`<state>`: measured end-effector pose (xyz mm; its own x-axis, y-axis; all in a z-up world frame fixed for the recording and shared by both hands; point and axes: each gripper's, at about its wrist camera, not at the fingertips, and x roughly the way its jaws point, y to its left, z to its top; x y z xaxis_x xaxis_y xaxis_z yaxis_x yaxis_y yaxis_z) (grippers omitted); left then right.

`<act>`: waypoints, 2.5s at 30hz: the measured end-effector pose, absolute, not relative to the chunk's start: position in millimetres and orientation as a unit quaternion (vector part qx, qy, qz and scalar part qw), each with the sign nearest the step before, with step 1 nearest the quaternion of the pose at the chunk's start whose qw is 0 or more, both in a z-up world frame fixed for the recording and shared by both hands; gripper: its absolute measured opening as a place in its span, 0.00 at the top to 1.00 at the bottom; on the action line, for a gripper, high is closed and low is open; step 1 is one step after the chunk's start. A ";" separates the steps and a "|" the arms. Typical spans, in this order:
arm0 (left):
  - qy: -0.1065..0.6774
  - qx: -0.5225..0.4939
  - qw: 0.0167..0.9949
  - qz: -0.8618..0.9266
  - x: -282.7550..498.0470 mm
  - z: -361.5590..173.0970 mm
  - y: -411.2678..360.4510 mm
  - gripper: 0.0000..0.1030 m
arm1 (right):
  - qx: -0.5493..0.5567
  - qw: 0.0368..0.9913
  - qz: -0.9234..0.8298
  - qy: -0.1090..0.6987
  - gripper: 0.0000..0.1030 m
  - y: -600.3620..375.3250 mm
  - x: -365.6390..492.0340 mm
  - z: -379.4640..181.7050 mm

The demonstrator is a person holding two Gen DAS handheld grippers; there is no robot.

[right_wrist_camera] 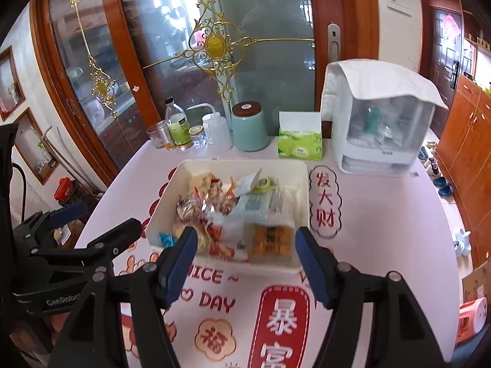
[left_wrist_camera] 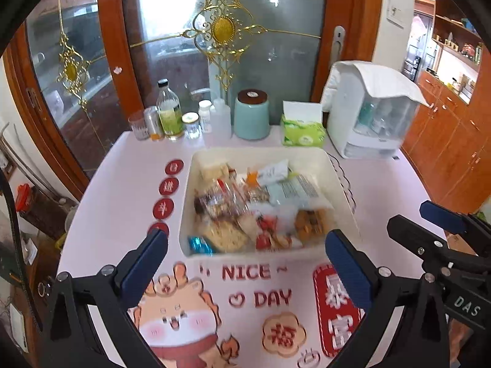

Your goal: Organize snacks

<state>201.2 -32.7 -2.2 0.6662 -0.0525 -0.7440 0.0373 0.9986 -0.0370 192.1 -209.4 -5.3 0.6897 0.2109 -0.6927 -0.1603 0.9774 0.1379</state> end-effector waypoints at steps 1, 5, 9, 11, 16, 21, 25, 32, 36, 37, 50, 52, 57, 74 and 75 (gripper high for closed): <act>0.411 -0.013 0.911 -0.030 194.0 -3.2 -32.2 0.01 | 0.037 0.918 0.098 0.383 0.34 -210.3 184.4 -7.3; 0.427 -0.020 0.903 -0.043 159.4 -11.4 -29.4 0.01 | 0.052 0.914 0.088 0.393 0.33 -214.5 151.3 -17.2; 0.435 -0.018 0.900 -0.032 129.4 -16.7 -28.2 0.01 | 0.055 0.910 0.077 0.404 0.33 -215.4 120.5 -27.7; 0.437 -0.011 0.899 -0.022 113.4 -20.1 -28.1 0.01 | 0.058 0.907 0.072 0.411 0.33 -213.7 106.5 -33.3; 0.455 -0.008 0.890 -0.012 92.7 -28.5 -26.5 0.01 | 0.053 0.903 0.064 0.421 0.33 -205.8 78.4 -40.3; 0.463 0.004 0.886 -0.008 74.2 -33.0 -29.0 0.01 | 0.059 0.903 0.056 0.421 0.33 -202.5 57.8 -41.7; 0.459 0.008 0.888 0.000 63.0 -33.7 -32.2 0.01 | 0.061 0.903 0.057 0.420 0.33 -201.1 45.9 -41.2; 0.460 0.005 0.888 0.004 58.6 -33.9 -31.9 0.01 | 0.075 0.905 0.050 0.416 0.33 -201.8 37.9 -41.0; 0.454 0.013 0.891 0.010 55.9 -32.3 -32.5 0.01 | 0.077 0.906 0.045 0.414 0.33 -202.6 35.0 -41.2; 0.453 0.013 0.891 0.011 55.3 -32.2 -32.5 0.01 | 0.077 0.906 0.045 0.413 0.33 -203.1 34.3 -41.3; 0.460 0.007 0.888 0.012 52.7 -32.2 -30.7 0.01 | 0.082 0.900 0.049 0.425 0.33 -204.7 33.1 -46.5; 0.459 0.007 0.888 0.013 52.9 -31.9 -30.5 0.01 | 0.082 0.900 0.049 0.425 0.33 -204.5 33.1 -46.6; 0.459 0.007 0.888 0.013 53.4 -32.7 -29.6 0.01 | 0.079 0.901 0.050 0.425 0.33 -202.9 32.6 -46.4; 0.462 0.006 0.887 0.012 53.5 -32.7 -30.0 0.01 | 0.078 0.900 0.053 0.425 0.33 -202.1 31.8 -45.9; 0.462 0.006 0.887 0.012 53.6 -32.6 -30.1 0.01 | 0.078 0.900 0.053 0.425 0.33 -202.1 31.8 -46.0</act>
<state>53.6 -30.1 -32.6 0.5730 0.0261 -0.8192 -0.0155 0.9997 0.0210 31.8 -202.1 -46.0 0.6333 0.1609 -0.7570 -0.0286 0.9823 0.1849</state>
